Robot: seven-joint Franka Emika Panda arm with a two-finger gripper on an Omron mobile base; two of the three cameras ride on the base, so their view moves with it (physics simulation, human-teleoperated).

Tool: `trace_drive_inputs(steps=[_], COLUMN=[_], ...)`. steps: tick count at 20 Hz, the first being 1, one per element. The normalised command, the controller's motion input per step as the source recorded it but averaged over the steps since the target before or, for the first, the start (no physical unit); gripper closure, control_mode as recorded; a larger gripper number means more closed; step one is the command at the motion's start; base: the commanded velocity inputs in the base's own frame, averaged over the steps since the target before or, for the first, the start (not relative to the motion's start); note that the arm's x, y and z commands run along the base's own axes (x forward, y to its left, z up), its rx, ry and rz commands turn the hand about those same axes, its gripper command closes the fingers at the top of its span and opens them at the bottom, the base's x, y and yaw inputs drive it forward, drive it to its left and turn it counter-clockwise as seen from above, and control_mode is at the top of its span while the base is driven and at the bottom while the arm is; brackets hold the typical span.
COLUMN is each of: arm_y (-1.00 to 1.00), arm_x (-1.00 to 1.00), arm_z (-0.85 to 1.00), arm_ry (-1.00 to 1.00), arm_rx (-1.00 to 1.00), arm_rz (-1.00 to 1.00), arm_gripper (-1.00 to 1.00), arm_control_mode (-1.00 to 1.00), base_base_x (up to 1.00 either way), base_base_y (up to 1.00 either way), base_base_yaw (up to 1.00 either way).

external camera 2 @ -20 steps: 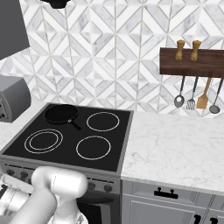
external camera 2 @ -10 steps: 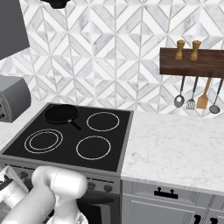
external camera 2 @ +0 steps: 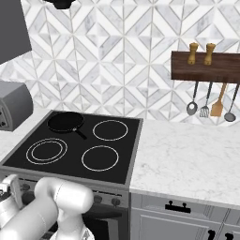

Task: Turn off the rear left burner of the stove.

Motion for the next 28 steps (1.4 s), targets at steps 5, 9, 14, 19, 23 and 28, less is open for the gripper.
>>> trace_drive_inputs(steps=[5,9,14,19,23,28], arm_y=[-0.18,-0.08,0.00,-0.01,0.00,-0.06], arm_x=[0.23,0.09,0.12,0.21,0.22,0.34], arm_z=[0.49,0.41,0.40,0.47,0.36,0.13], arm_ry=[0.03,0.00,0.00,0.00,0.00,0.00], arm_rx=[0.84,0.87,0.79,0.74,0.75,0.73], arm_rz=[-0.39,-0.41,-0.43,-0.46,-0.48,-0.50], arm_gripper=[1.00,1.00,1.00,1.00,1.00,1.00], arm_control_mode=[-1.00,-1.00,-1.00,-1.00,-1.00,-1.00], base_base_x=[0.00,0.00,0.00,0.00,0.00,0.00], base_base_y=[0.00,0.00,0.00,0.00,0.00,0.00], base_base_yaw=[0.00,0.00,0.00,0.00,0.00,0.00])
